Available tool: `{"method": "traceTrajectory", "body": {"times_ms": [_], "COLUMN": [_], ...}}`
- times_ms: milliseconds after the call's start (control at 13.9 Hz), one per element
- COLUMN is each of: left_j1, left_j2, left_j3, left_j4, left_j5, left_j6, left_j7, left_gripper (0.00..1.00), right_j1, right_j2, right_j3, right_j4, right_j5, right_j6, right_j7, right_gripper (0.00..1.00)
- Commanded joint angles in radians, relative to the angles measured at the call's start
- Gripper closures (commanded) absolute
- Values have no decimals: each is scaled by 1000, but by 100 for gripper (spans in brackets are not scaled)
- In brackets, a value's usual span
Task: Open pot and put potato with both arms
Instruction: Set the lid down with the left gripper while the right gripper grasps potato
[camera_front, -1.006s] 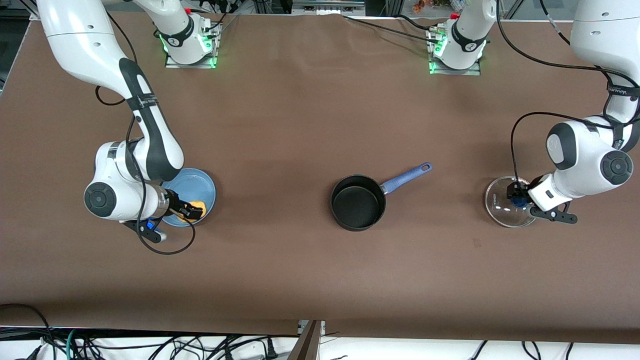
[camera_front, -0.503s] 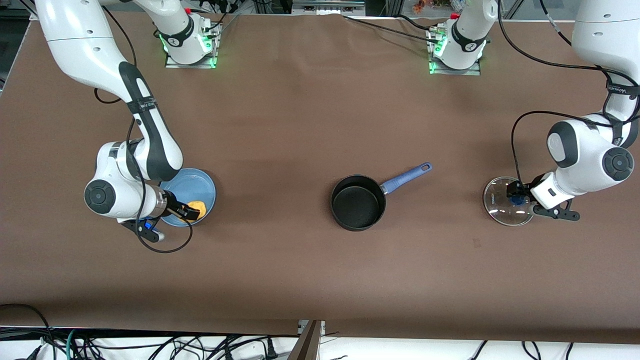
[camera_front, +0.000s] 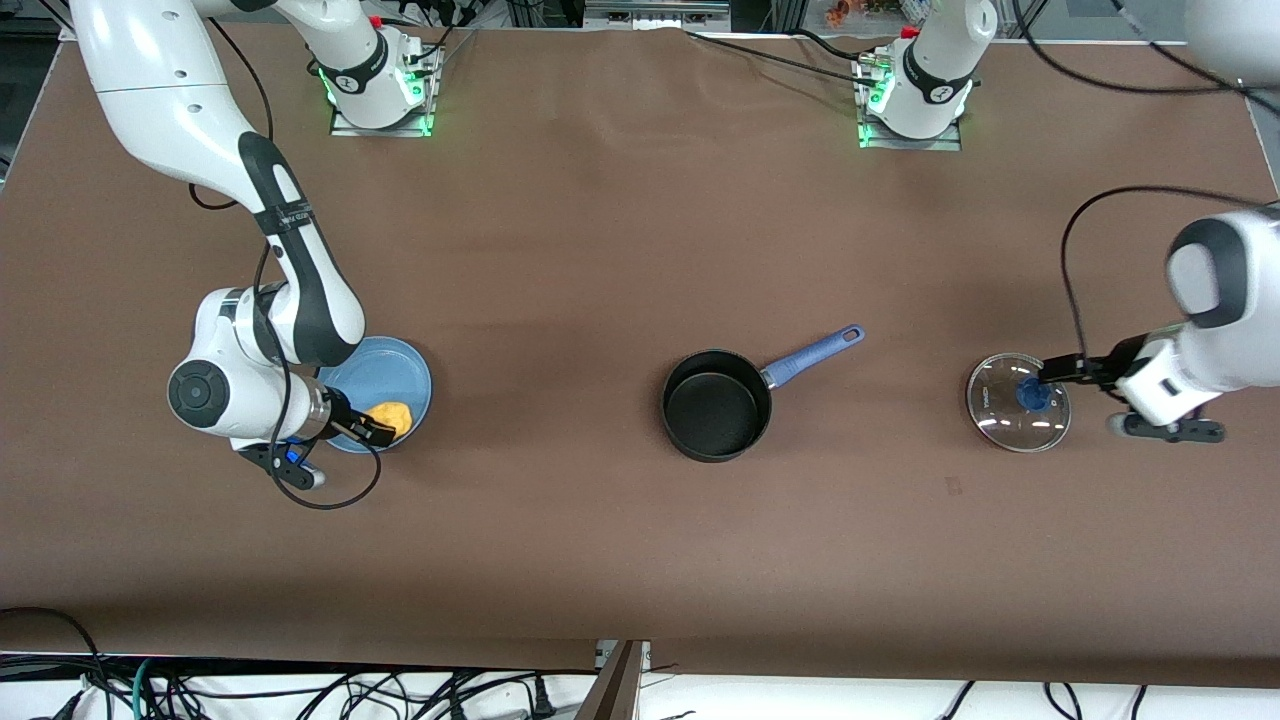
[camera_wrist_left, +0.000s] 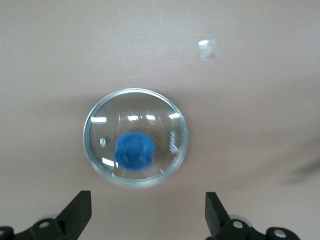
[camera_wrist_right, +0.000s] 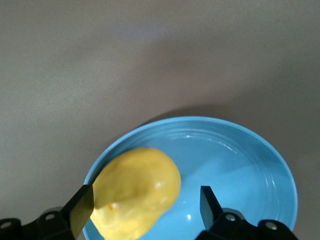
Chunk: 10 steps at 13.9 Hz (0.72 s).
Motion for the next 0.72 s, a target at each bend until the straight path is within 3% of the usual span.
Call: {"method": "traceTrajectory", "body": {"times_ms": [0,72,144,287,359,647], "left_j1": [-39,-42,-42,-44,-42,-45], "left_j2": [-86,-118,-141,-158,-159,-184], "left_j3": [-16,-34,-41,-60,-64,-64], "left_j4": [86,101,108,176,216,237], "left_j5": [76,90,89,87,83,63], "left_j6": [-192,-232,-257,-336,-384,-421], "left_j7": [-155,-194,-211,-213,-214,-222], "left_gripper": [0,0,0,0,0,0], "right_j1": [-2,-5,-6,4,4,16], "right_j2": [2,2,2,-1,-2,-25], "right_j3": [6,6,9,13,17,50], "right_j4": [-12,-14,-14,-18,-17,29], "right_j5": [-1,-1,1,7,7,12], "right_j6": [21,17,14,12,12,-80], "right_j7": [0,-6,-9,-3,4,35], "right_gripper": [7,22,45,72,79,82]}}
